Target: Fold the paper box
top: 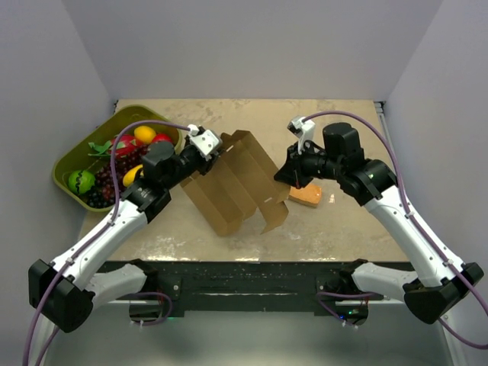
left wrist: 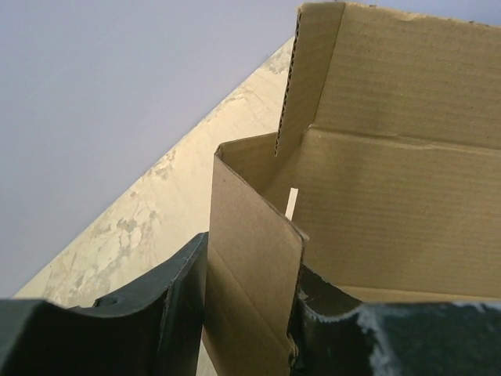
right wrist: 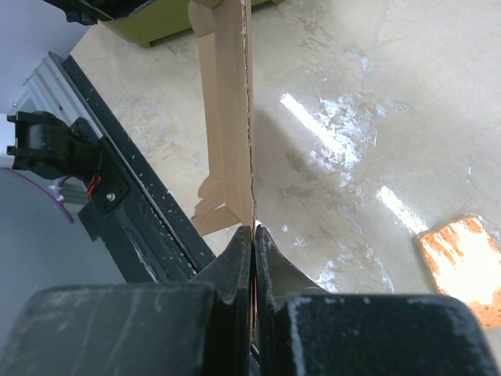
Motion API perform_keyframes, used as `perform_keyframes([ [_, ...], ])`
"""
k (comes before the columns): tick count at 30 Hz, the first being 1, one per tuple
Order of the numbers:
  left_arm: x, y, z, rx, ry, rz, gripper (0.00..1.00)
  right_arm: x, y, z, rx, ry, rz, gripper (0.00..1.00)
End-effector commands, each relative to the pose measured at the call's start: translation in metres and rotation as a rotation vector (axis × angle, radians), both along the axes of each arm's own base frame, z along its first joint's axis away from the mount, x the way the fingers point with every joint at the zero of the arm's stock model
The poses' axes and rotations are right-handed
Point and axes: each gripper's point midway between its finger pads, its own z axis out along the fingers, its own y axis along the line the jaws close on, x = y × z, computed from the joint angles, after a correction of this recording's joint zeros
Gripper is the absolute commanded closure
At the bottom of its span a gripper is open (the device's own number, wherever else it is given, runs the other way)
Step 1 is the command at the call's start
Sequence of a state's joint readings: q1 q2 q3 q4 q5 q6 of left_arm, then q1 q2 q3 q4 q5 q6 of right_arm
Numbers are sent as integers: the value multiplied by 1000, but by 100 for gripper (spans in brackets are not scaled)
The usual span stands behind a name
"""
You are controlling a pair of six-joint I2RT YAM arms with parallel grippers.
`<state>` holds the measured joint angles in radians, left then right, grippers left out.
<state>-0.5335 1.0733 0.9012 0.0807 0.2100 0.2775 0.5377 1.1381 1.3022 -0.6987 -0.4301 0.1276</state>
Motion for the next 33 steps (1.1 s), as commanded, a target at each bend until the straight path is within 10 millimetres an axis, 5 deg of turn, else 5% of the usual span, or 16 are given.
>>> perform_keyframes([
  [1, -10, -1, 20, -42, -48, -24, 57, 1, -4, -1, -23, -19, -7, 100],
  [10, -14, -7, 15, -30, -36, -71, 52, 0, -3, -1, -21, -23, 2, 100],
  [25, -9, 0, 10, -23, -25, -20, 100, 8, -9, -9, -49, -15, -58, 99],
  [28, 0, 12, 2, -38, 21, 81, 100, 19, -14, -4, -61, -28, -127, 74],
  [29, 4, 16, 0, -45, 38, 115, 100, 23, -15, 0, -47, -32, -156, 55],
  [33, 12, 25, -19, -75, 155, 224, 100, 41, -19, 29, 36, -63, -302, 28],
])
